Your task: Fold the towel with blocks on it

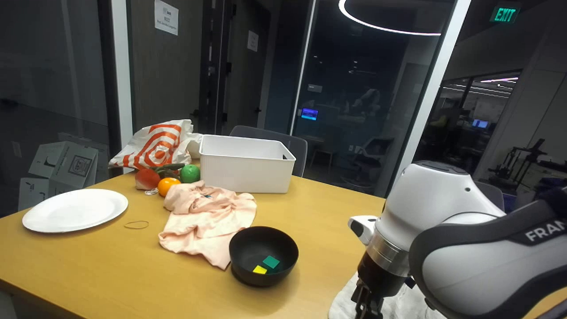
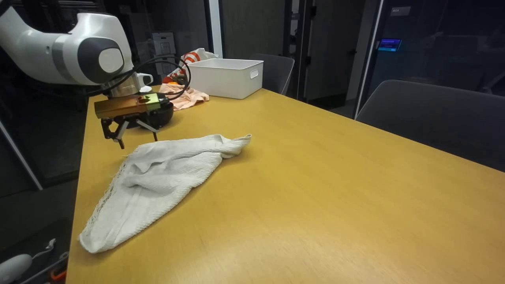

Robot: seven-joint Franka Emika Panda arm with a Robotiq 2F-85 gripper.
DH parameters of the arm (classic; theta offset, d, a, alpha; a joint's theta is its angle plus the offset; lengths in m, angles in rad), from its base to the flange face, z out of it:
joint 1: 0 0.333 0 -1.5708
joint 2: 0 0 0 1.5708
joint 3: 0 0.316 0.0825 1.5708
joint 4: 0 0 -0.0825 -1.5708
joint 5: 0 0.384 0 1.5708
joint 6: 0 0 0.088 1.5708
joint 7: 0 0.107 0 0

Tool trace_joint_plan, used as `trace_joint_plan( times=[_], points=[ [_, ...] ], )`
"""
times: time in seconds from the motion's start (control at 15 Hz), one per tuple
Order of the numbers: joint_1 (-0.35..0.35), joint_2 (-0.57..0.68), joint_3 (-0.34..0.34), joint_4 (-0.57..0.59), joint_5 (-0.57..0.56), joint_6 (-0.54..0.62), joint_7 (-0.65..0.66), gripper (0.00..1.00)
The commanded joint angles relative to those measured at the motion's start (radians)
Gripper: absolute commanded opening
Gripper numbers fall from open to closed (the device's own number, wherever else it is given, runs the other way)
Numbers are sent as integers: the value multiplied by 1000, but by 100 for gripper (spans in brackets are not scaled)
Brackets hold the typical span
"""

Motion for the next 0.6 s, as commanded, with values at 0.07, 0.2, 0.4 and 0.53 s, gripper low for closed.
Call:
trace_joint_plan(
  times=[0.07, 0.2, 0.4, 0.53],
  points=[
    [-25, 74, 9, 64, -133, -16, 75, 100],
    [-29, 96, 14, 76, -153, -17, 84, 100],
    [-34, 121, 19, 84, -168, -17, 78, 100],
    [-36, 131, 20, 88, -171, -23, 78, 100]
  ],
)
